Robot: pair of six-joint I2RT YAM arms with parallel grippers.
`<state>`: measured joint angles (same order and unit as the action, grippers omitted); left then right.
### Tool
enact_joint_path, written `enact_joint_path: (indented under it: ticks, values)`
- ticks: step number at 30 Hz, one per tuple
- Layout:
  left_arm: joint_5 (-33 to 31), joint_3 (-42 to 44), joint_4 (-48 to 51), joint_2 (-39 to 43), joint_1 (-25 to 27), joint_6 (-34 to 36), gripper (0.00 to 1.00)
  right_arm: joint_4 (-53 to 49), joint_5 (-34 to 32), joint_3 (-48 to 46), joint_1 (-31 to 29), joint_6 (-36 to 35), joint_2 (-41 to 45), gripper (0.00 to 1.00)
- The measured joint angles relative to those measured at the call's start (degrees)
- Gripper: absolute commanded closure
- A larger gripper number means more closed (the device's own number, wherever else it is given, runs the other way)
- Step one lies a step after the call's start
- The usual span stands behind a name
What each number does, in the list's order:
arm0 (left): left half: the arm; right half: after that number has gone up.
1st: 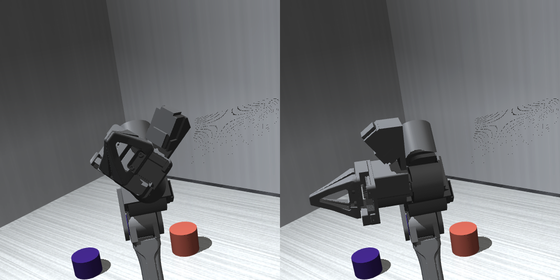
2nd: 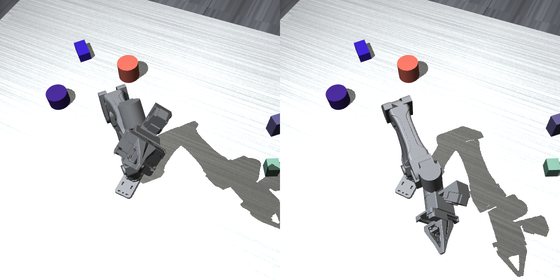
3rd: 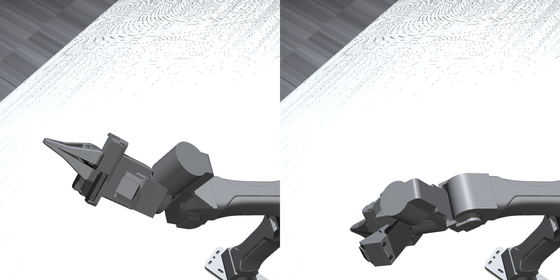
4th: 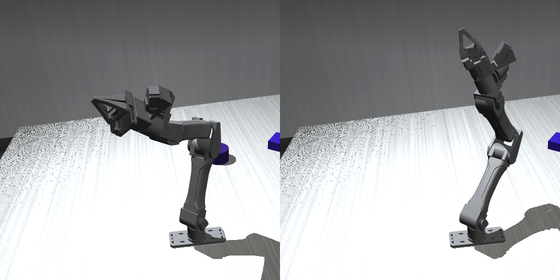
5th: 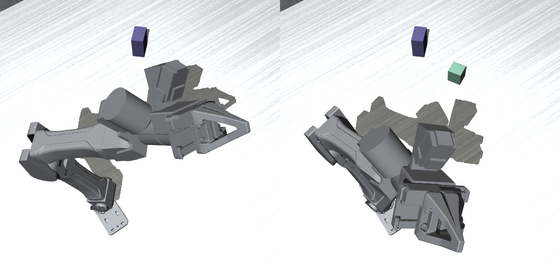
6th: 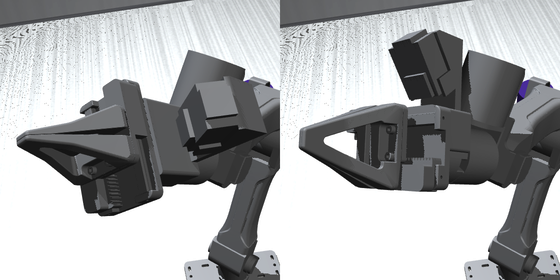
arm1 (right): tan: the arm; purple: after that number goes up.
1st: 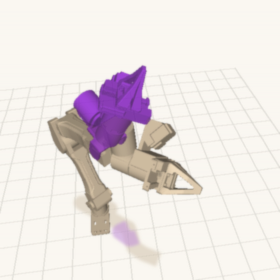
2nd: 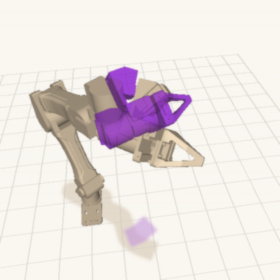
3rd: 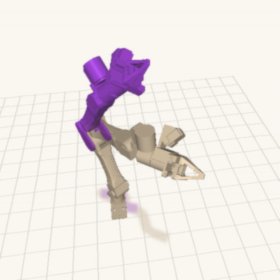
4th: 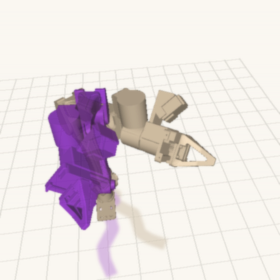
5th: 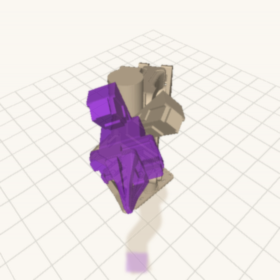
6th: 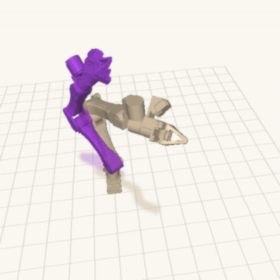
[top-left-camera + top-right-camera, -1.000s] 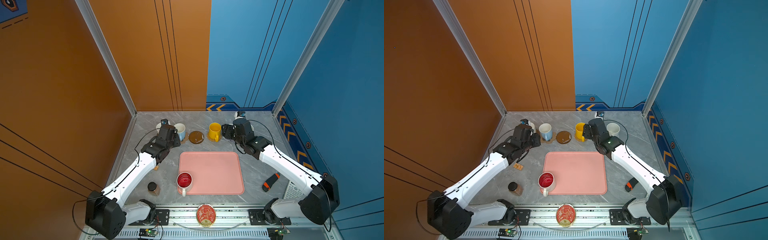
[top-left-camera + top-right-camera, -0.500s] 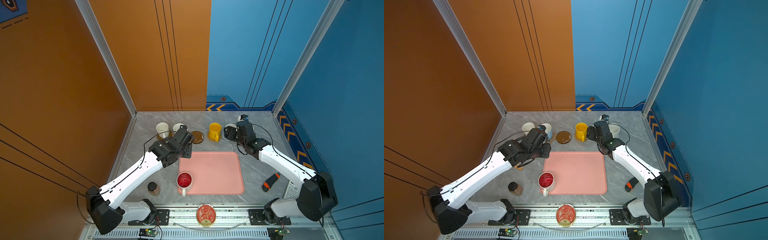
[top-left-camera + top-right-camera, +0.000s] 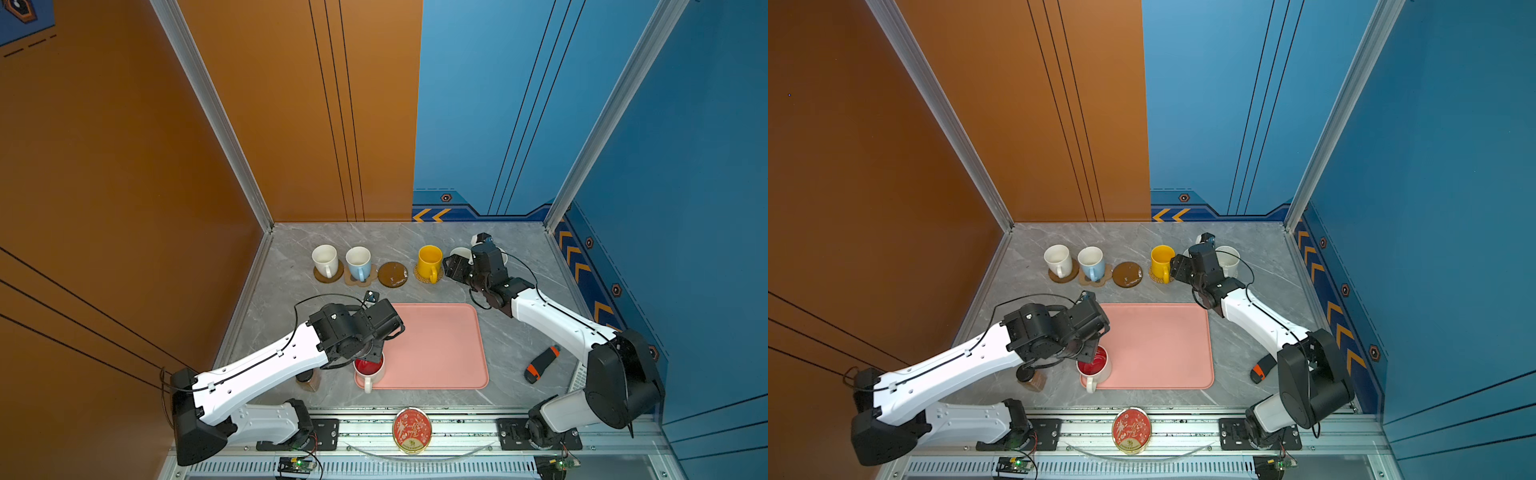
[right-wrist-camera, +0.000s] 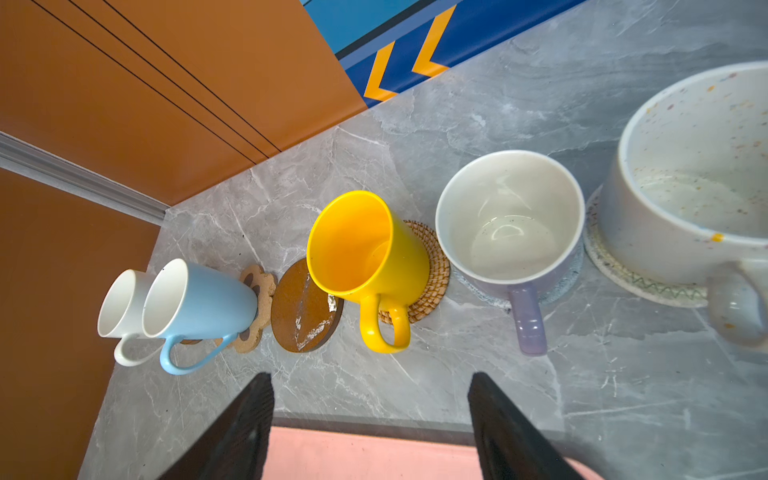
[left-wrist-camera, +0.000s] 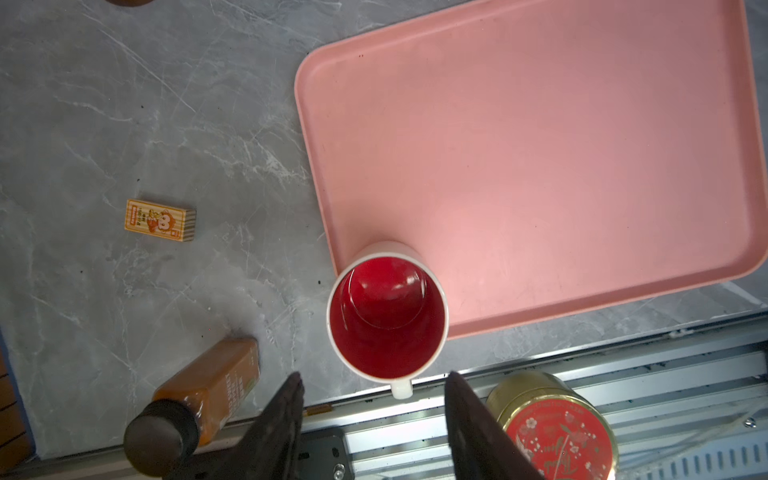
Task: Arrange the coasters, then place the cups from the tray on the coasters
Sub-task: 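Move the left gripper over the red-lined white mug while the right gripper withdraws, then lower the left gripper into the red-lined white mug rim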
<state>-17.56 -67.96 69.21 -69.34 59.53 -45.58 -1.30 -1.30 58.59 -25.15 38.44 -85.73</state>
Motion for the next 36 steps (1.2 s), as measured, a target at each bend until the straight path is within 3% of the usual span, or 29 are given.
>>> enact_joint_path:
  ticks: [16,36]
  values:
    - [0.0,7.4,1.9,2.7,10.6,-15.2,0.33,1.0,1.9,0.0,0.0,0.7,-1.6,0.3]
    - [0.5,16.3,-4.1,-1.9,14.0,-23.8,0.16,2.0,2.6,0.0,-0.9,1.0,-3.3,0.3]
